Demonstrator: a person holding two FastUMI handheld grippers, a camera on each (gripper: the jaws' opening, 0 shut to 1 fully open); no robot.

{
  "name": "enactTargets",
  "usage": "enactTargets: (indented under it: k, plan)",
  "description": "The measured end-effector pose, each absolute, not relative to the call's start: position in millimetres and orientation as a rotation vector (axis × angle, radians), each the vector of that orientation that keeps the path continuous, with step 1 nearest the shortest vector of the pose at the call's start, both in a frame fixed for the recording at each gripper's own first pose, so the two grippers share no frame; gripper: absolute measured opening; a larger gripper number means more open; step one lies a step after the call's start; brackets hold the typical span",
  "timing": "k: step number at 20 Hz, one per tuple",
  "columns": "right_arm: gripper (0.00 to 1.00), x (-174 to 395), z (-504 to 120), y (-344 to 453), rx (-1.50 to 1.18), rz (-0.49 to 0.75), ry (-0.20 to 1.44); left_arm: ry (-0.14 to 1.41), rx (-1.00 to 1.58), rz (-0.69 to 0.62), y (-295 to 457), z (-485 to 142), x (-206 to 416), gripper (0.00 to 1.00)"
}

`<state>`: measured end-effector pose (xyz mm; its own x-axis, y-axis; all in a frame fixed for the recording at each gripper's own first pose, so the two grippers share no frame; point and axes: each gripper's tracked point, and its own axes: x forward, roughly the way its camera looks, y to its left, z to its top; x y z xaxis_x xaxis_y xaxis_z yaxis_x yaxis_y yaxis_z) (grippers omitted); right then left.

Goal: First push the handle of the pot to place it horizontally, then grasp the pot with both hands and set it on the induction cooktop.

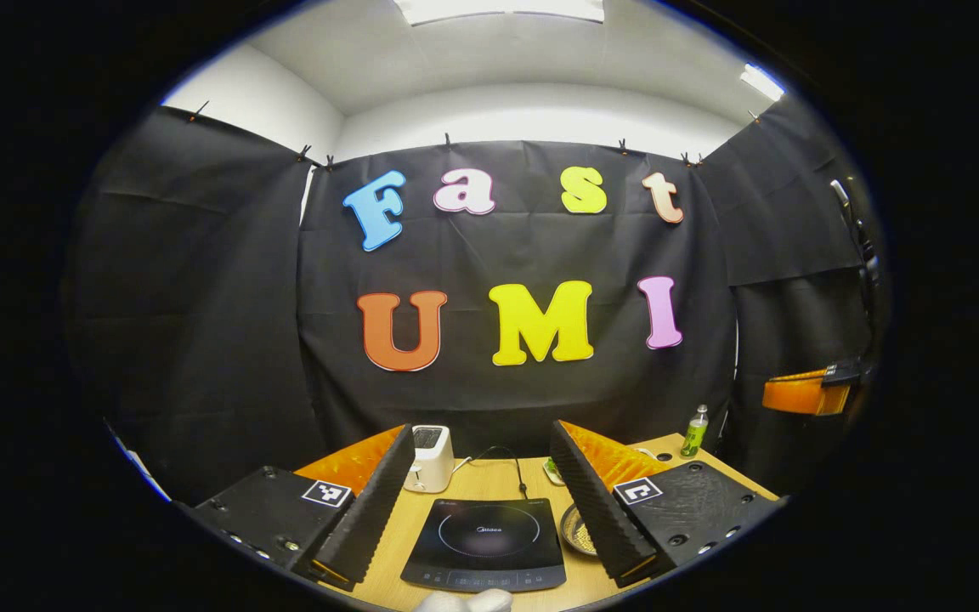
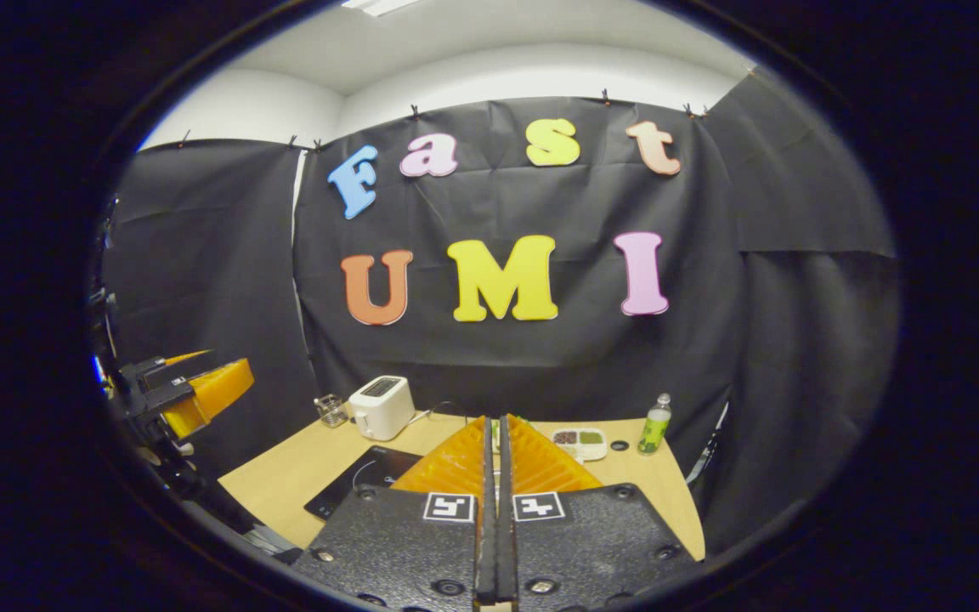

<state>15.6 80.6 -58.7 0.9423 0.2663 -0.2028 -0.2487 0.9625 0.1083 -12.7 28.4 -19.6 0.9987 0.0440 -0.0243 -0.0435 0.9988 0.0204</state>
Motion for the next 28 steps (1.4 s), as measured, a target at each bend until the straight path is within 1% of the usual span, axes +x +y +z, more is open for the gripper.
enactTargets:
  k: [1,2,3,4,5,8,15,16,18,19,20,22,25,28]
  plan:
    - [0.04,20.0,-71.1,88.0,0.082,0.279,0.247,0.03,0.019,0.05,30.9,-23.0,-13.2,0.96]
    - [0.0,21.8,-84.1,96.1,0.081,0.296,0.276,0.036,0.018,0.056,33.5,-26.0,-13.8,1.0]
    - [0.0,23.6,-99.0,104.1,0.08,0.313,0.311,0.042,0.017,0.063,35.7,-28.7,-14.0,0.96]
    - [0.01,26.6,-114.4,111.9,0.082,0.326,0.343,0.051,0.015,0.071,38.6,-31.8,-14.1,0.96]
    - [0.04,28.3,-129.7,119.3,0.078,0.346,0.379,0.056,0.013,0.078,41.3,-34.4,-16.2,0.96]
    - [0.04,32.2,-177.8,137.2,0.071,0.384,0.482,0.063,0.008,0.099,48.3,-40.1,-20.3,0.96]
    - [0.04,24.9,-294.8,159.3,0.033,0.412,0.724,0.092,-0.011,0.134,62.5,-54.3,-22.5,0.96]
    - [0.0,21.9,-311.5,162.5,0.034,0.416,0.763,0.097,-0.011,0.138,63.6,-56.2,-24.5,0.96]
    - [0.0,13.1,-342.0,167.6,0.035,0.424,0.838,0.103,-0.01,0.142,66.0,-59.2,-24.6,0.96]
    - [0.01,11.2,-354.3,167.8,0.037,0.412,0.869,0.111,-0.008,0.147,68.2,-60.5,-24.0,0.96]
    - [0.04,9.3,-365.2,168.5,0.048,0.406,0.897,0.116,-0.006,0.153,71.8,-62.2,-24.6,0.96]
    - [0.04,8.6,-384.5,170.4,0.057,0.396,0.951,0.12,-0.007,0.164,76.6,-64.4,-25.1,0.96]
    - [0.04,9.5,-400.4,169.1,0.039,0.383,0.989,0.14,0.0,0.177,82.6,-71.1,-22.9,0.96]
    - [0.04,12.7,-407.1,164.4,0.015,0.369,0.994,0.149,0.003,0.181,85.5,-73.9,-20.6,0.96]
